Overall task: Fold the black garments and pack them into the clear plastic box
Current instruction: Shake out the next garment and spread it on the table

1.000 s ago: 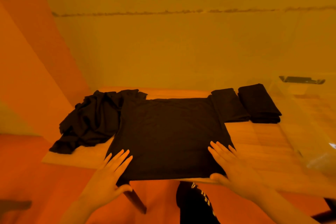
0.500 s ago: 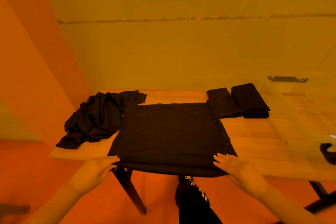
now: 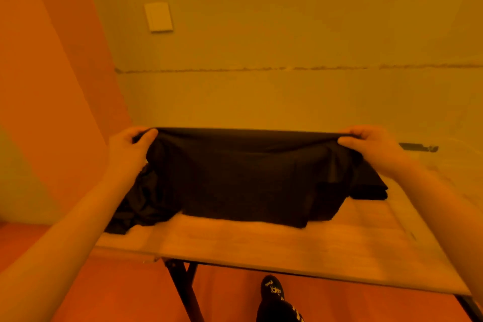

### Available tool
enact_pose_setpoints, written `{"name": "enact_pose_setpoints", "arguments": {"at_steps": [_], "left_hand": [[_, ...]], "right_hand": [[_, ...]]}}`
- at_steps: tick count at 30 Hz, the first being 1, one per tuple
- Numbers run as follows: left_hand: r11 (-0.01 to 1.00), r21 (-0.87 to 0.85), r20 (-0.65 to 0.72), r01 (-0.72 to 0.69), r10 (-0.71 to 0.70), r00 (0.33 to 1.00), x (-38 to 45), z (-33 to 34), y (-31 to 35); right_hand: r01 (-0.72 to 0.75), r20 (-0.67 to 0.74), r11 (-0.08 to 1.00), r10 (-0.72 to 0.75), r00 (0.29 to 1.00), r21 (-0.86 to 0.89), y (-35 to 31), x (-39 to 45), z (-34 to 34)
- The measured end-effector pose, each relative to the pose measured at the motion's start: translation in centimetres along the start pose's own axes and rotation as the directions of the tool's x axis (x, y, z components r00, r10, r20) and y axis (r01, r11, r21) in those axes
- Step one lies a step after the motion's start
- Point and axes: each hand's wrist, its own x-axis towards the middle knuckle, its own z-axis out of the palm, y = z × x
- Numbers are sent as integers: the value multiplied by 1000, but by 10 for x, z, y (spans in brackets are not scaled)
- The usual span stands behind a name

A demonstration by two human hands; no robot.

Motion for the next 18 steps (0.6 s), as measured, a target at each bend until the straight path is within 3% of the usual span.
{"name": "enact_pose_setpoints", "arguments": {"at_steps": [7,10,18], "left_hand": [[996,-78,-20,36,-38,999,25,9,27],[994,-98,-29,47,-50,998,18,7,35],[994,-112,-28,18,-22,999,-2,-19,58]], "right_hand": [[25,-49,998,-28,998,-62,-34,29,-15],[8,-7,994,-9,1000,-113,-35,27,-19],[42,-26,996,-44,999,-74,-57,-1,-32]]}}
